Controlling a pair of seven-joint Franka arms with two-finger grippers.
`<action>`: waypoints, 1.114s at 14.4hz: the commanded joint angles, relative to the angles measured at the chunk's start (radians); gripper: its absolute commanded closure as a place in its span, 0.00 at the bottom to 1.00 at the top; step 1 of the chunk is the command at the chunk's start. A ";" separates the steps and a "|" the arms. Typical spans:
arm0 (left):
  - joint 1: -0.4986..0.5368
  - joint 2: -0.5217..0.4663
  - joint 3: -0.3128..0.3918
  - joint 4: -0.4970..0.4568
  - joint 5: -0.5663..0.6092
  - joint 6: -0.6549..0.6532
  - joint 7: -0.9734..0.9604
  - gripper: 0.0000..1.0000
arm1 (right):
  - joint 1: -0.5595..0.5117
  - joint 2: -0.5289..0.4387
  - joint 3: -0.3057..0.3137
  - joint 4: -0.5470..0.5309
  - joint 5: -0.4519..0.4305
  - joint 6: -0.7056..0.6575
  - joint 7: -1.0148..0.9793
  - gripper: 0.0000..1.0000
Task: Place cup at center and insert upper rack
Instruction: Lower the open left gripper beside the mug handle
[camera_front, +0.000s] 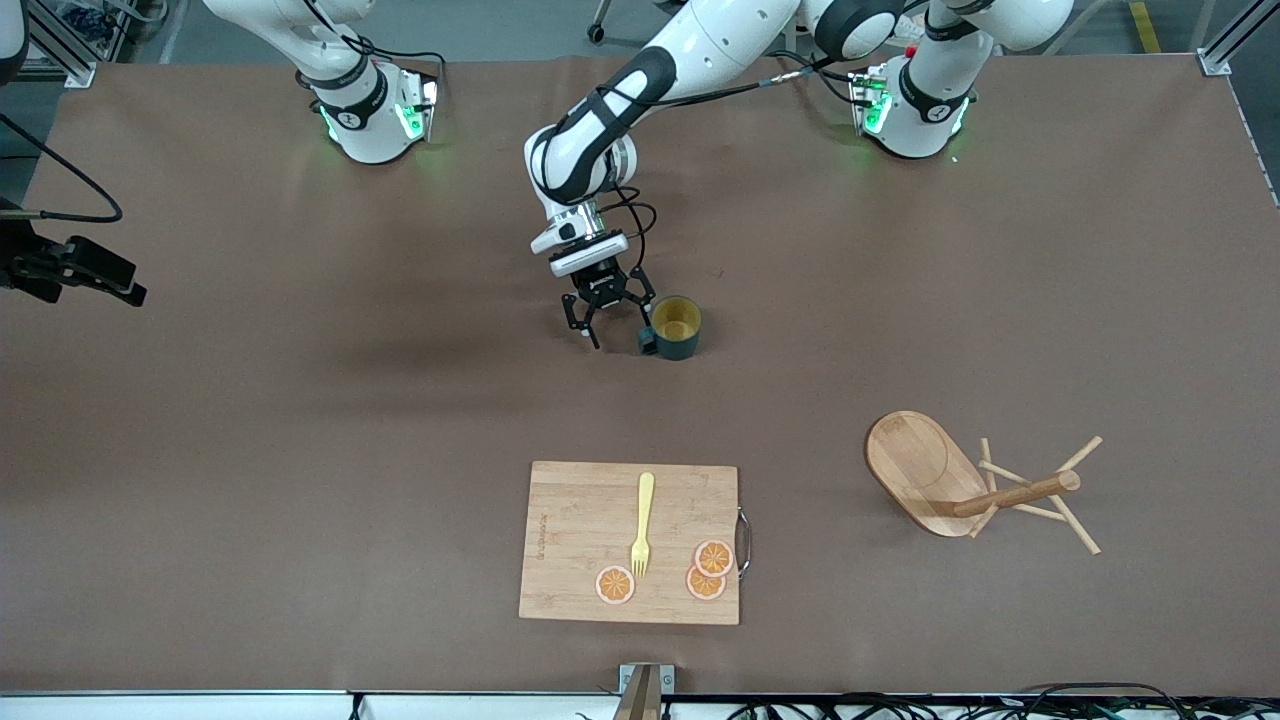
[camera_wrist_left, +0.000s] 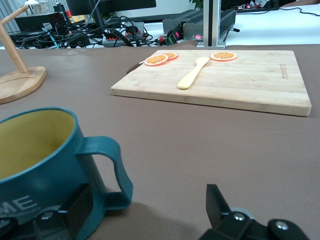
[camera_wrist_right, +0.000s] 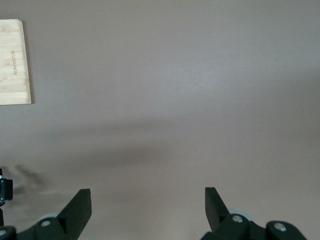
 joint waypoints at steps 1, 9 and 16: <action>-0.006 0.018 0.018 0.030 0.020 0.029 0.020 0.00 | 0.010 -0.021 -0.002 -0.017 -0.021 0.009 -0.006 0.00; -0.007 0.018 0.038 0.032 0.027 0.061 0.019 0.00 | 0.038 -0.021 0.000 -0.011 -0.082 0.003 0.008 0.00; -0.004 0.023 0.058 0.030 0.044 0.096 0.020 0.00 | 0.030 -0.012 -0.006 -0.005 -0.001 0.012 0.006 0.00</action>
